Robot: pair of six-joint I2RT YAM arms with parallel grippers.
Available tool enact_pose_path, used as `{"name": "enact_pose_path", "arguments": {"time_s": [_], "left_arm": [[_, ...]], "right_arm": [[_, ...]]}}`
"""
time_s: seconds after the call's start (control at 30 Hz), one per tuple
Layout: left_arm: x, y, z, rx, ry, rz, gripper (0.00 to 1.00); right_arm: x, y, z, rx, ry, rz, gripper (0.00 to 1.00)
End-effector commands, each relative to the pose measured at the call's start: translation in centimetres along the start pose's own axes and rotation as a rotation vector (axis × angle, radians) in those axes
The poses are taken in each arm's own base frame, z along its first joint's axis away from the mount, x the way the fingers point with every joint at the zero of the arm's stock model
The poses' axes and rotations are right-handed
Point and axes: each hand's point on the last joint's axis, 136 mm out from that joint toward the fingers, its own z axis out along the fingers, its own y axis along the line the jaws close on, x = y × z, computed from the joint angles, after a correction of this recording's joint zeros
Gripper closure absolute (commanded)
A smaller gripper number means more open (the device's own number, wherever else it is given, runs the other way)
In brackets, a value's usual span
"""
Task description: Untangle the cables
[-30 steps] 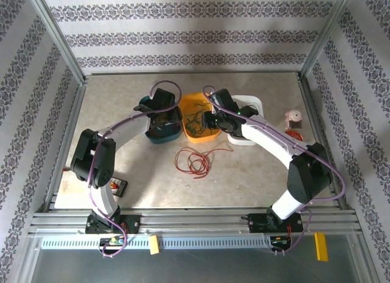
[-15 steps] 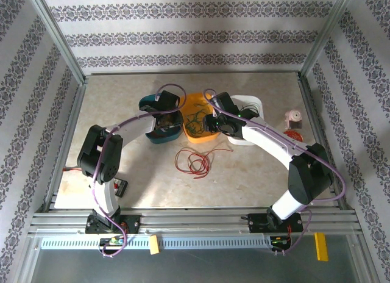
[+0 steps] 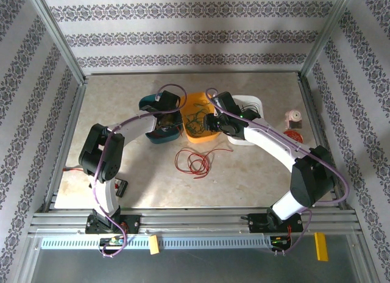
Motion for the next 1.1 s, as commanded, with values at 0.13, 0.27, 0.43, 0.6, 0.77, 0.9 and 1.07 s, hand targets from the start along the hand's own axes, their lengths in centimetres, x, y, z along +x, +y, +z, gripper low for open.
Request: {"name": "enact_pose_path", "arguments": {"time_s": [0.13, 0.27, 0.43, 0.6, 0.77, 0.9, 1.07], "left_arm": [[-2.3, 3.4, -1.8, -0.072, -0.083, -0.038, 0.94], [-3.6, 4.8, -1.2, -0.107, -0.109, -0.039, 0.96], [-5.1, 5.2, 0.8, -0.150, -0.117, -0.009, 0.96], [-5.6, 4.8, 2.1, -0.172, -0.078, 0.036, 0.80], [-6.4, 3.2, -0.9, -0.166, -0.154, 0.101, 0.15], [-8.3, 0.5, -5.7, -0.119, -0.266, 0.159, 0.09], [-7.6, -2.0, -10.1, -0.044, -0.322, 0.228, 0.07]], "right_arm": [[-0.2, -0.5, -0.5, 0.005, -0.022, 0.018, 0.60], [-0.1, -0.6, -0.6, 0.007, -0.021, 0.020, 0.60], [0.1, -0.7, -0.7, 0.007, -0.022, 0.018, 0.60], [0.1, -0.9, -1.1, 0.015, -0.029, 0.022, 0.60], [-0.1, -1.3, -1.6, 0.025, -0.061, 0.032, 0.60], [0.1, -1.6, -1.8, 0.034, -0.076, 0.036, 0.59], [0.4, -2.2, -2.4, 0.053, -0.100, 0.044, 0.59]]}}
